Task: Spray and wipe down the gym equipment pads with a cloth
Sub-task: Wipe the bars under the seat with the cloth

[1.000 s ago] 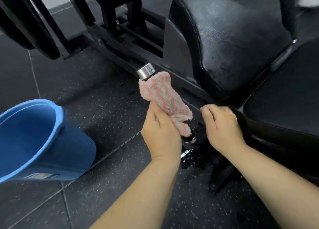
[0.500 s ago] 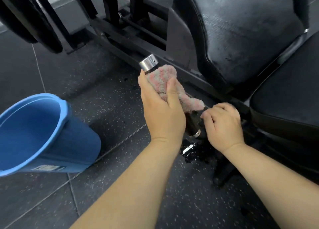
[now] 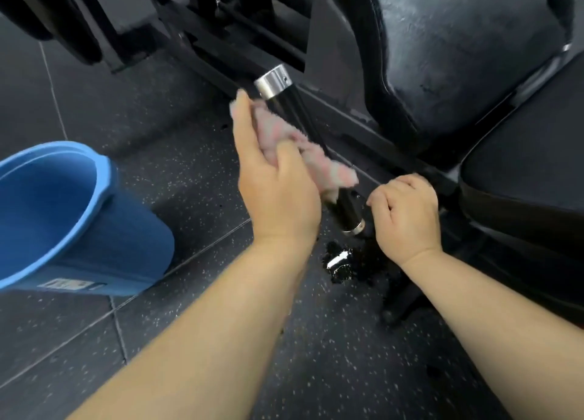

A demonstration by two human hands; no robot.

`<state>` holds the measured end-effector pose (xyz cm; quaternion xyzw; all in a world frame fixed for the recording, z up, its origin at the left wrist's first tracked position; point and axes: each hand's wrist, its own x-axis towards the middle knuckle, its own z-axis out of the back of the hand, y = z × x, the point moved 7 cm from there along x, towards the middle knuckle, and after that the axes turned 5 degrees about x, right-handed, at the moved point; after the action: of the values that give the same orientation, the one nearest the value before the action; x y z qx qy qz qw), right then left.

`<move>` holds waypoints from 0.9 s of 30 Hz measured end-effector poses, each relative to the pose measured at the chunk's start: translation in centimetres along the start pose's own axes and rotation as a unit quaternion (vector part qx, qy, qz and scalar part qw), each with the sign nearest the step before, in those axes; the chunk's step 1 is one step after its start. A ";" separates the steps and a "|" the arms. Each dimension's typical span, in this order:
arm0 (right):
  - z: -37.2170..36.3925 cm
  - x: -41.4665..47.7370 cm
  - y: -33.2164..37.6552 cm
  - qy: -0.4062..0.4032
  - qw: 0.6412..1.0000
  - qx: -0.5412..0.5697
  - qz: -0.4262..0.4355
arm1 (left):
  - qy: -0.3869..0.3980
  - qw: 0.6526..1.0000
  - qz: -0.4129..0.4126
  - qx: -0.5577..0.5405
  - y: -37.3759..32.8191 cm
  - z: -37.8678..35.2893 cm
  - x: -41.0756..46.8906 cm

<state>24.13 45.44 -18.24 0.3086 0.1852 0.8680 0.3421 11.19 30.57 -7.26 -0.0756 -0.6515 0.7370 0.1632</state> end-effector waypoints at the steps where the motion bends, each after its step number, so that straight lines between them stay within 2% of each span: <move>1: 0.0 -0.1 -0.1 -0.005 1.000 0.002 -0.002 | -0.029 0.999 -0.015 -0.043 -1.2 0.0 1.3; 4: 0.2 -0.3 0.0 -0.019 1.000 0.007 -0.008 | -0.055 0.995 0.009 -0.085 -2.0 -0.7 1.0; 9: 0.2 -0.3 0.3 -0.031 0.999 0.016 -0.021 | -0.044 0.999 0.004 -0.012 0.9 -1.2 -0.2; 14: 0.2 -0.3 0.4 -0.023 1.000 0.008 -0.006 | 0.086 0.989 0.108 0.055 6.9 -2.7 -5.0; 18: 0.0 -0.4 0.0 -0.009 1.000 0.021 -0.005 | 0.205 0.971 0.117 0.043 8.3 -2.4 -3.6; 22: 0.0 -0.3 -0.1 0.008 0.998 0.054 -0.013 | 0.162 0.974 0.109 -0.119 4.8 -2.5 -0.9; 24: 0.2 -0.4 -0.1 0.005 0.996 0.091 -0.004 | 0.137 0.983 0.076 -0.091 4.1 -3.1 -1.5; 27: 0.6 -1.3 -0.7 0.018 0.995 0.093 -0.012 | 0.125 0.988 0.080 -0.036 5.1 -3.1 -5.0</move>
<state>25.59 45.06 -18.72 0.3215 0.2753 0.8480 0.3189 16.13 31.28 -13.26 -0.2245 -0.6436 0.7088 0.1814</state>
